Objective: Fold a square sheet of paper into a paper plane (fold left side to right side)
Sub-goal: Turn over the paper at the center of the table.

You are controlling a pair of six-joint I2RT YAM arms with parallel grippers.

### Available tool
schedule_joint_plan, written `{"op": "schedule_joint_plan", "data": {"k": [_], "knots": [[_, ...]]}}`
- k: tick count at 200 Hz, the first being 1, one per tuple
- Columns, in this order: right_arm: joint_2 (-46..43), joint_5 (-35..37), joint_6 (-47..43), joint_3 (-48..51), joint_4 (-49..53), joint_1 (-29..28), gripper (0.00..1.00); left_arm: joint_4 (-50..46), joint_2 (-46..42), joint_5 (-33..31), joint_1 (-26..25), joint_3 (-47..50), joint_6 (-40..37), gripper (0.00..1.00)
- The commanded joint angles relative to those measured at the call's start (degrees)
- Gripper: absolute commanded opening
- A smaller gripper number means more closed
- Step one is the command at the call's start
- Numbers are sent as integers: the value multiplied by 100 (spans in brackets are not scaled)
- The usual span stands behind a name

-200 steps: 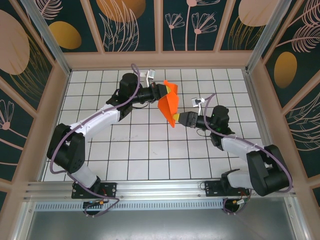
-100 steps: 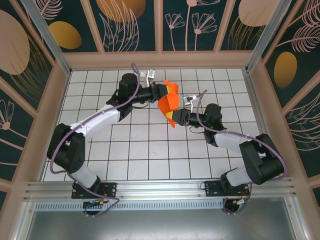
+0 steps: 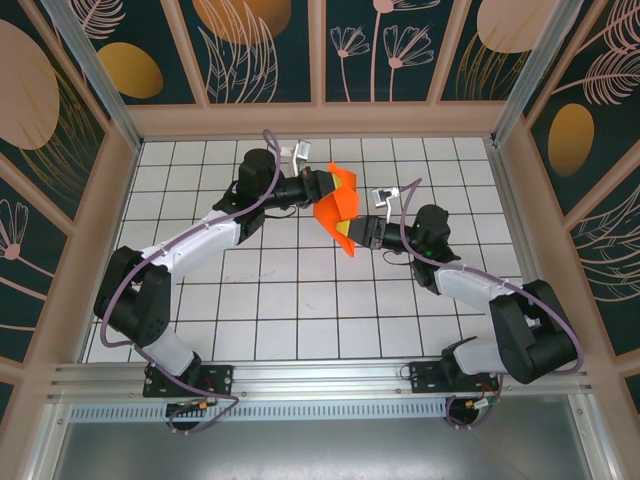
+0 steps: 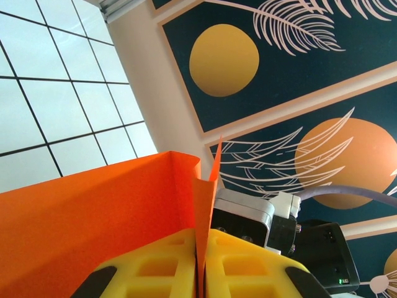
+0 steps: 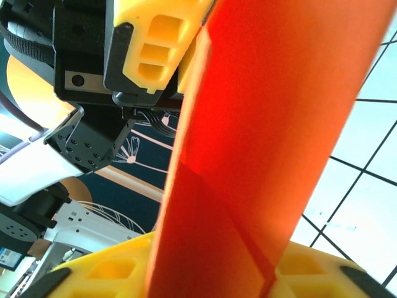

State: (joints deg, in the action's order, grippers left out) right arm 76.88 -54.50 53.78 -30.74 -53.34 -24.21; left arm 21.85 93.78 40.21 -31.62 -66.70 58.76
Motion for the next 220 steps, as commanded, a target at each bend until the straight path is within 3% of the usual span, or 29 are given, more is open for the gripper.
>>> {"op": "schedule_joint_plan", "data": {"k": [1, 17, 41, 70, 92, 108, 132, 174, 194, 220], "knots": [[-136, 49, -260, -101, 195, 27, 29, 136, -61, 45, -29, 69, -101, 15], [-154, 77, -404, -140, 425, 23, 24, 82, -87, 31, -30, 65, -150, 19], [-229, 187, -686, -225, 966, 27, 19, -496, -225, -264, -21, -17, -592, 38], [-418, 487, -1360, -441, 2150, 4, 16, -1674, -755, -1299, 147, -11, -1412, 53], [-524, 1215, -2379, -935, 3853, -140, 13, -2343, -1318, -2235, 303, 148, -1872, 63], [-521, 2187, -3070, -1394, 5077, -402, 11, -2716, -1751, -2958, 319, 259, -2213, 66], [-371, 4234, -3641, -2151, 6599, -990, 9, -2998, -2393, -3913, 314, 523, -2506, 70], [972, 8754, -3585, -3851, 9437, -2474, 9, -2835, -3532, -5176, 314, 1282, -2389, 72], [1912, 9940, -3322, -4604, 10582, -2977, 9, -2817, -3928, -5541, 314, 1510, -2352, 73], [2966, 10693, -3179, -5375, 11414, -3360, 10, -2861, -4189, -5731, 314, 1640, -2327, 74]]}}
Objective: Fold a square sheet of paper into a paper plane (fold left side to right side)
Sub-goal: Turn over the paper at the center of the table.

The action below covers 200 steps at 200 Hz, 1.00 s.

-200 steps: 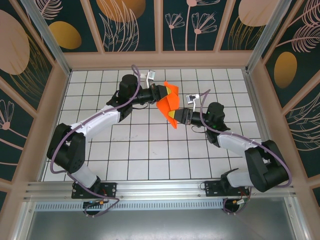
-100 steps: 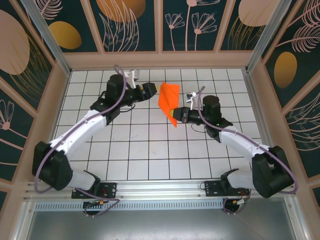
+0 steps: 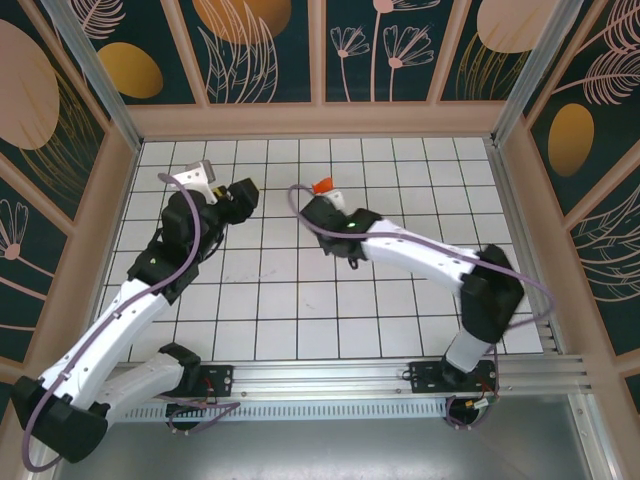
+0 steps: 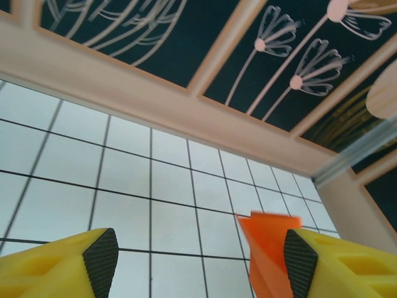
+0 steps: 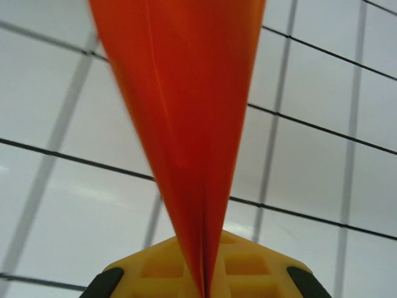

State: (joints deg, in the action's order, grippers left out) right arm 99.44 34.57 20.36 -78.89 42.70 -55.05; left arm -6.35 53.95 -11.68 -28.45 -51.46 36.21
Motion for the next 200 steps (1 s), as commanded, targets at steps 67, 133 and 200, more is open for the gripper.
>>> {"op": "schedule_joint_plan", "data": {"k": [67, 133, 200], "knots": [[2558, 2089, 117, -1337, 2069, -596, 12, -26, -201, -458, -2, 216, -79, 76], [2967, 1599, -66, -1402, 1784, -795, 38, -17, -72, -358, -2, 216, -98, 76], [1345, -264, -474, -591, 710, -1009, 80, -83, 86, -126, -3, 288, 129, 80]]}}
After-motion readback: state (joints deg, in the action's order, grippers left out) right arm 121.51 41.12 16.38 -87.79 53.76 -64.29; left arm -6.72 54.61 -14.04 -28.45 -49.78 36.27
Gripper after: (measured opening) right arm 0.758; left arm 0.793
